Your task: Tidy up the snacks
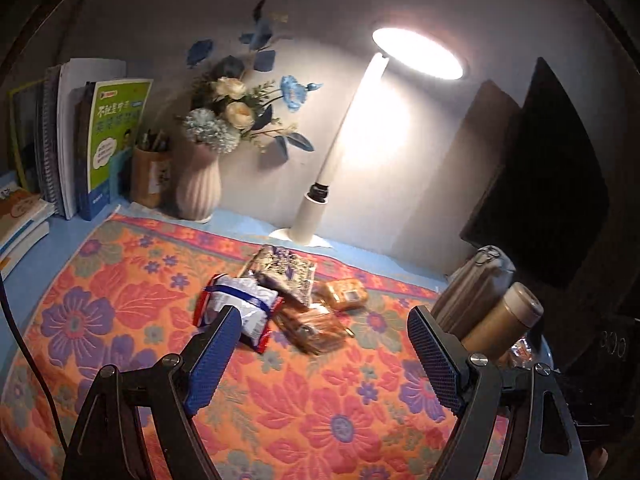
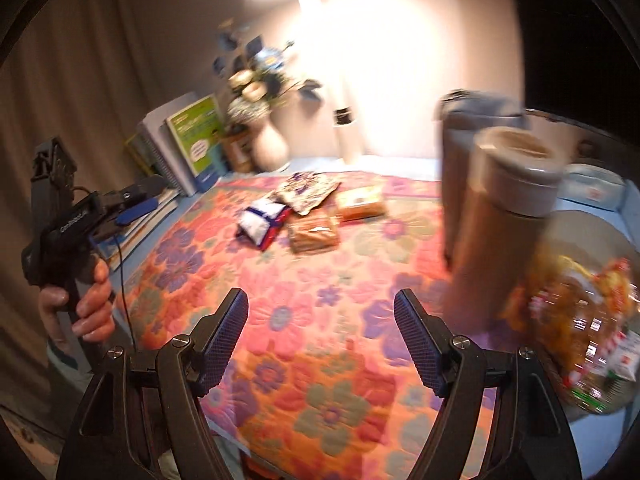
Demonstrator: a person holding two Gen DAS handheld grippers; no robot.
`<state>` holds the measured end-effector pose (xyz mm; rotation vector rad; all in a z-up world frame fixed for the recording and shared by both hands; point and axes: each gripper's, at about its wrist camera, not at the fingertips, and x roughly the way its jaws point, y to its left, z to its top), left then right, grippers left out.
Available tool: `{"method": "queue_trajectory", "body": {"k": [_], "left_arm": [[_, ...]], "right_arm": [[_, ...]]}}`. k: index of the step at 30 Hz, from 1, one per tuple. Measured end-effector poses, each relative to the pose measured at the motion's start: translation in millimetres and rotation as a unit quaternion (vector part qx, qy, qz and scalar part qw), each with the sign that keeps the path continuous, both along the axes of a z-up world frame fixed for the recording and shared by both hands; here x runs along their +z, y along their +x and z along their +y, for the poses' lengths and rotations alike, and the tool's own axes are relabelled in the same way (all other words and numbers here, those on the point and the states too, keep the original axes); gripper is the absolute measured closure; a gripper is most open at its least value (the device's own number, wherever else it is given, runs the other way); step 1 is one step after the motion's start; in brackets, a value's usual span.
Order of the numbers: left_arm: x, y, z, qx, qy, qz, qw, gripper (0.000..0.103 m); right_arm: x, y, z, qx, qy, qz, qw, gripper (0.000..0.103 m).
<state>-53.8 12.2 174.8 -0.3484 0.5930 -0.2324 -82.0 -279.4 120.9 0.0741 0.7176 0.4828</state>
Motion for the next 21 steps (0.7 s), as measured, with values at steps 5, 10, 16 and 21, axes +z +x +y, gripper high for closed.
{"method": "queue_trajectory", "body": {"k": [5,10,16,21], "left_arm": [[-43,46,9,-0.018,0.039,0.055,0.9976,0.015],[-90,94,12,-0.012,0.086,0.102,0.991,0.015],[-114,145,14,-0.036,0.113,0.102,0.9877,0.014],[-138,165,18,-0.051,0.081,0.115,0.9887,0.014]], "right_arm": [[-27,56,44,0.014,0.001,0.053,0.999,0.028],[-55,110,71,0.009,-0.019,0.084,0.996,0.028],[-69,155,83,-0.009,-0.042,0.045,0.998,0.027],[-84,183,97,0.009,-0.035,0.055,0.998,0.023]]}}
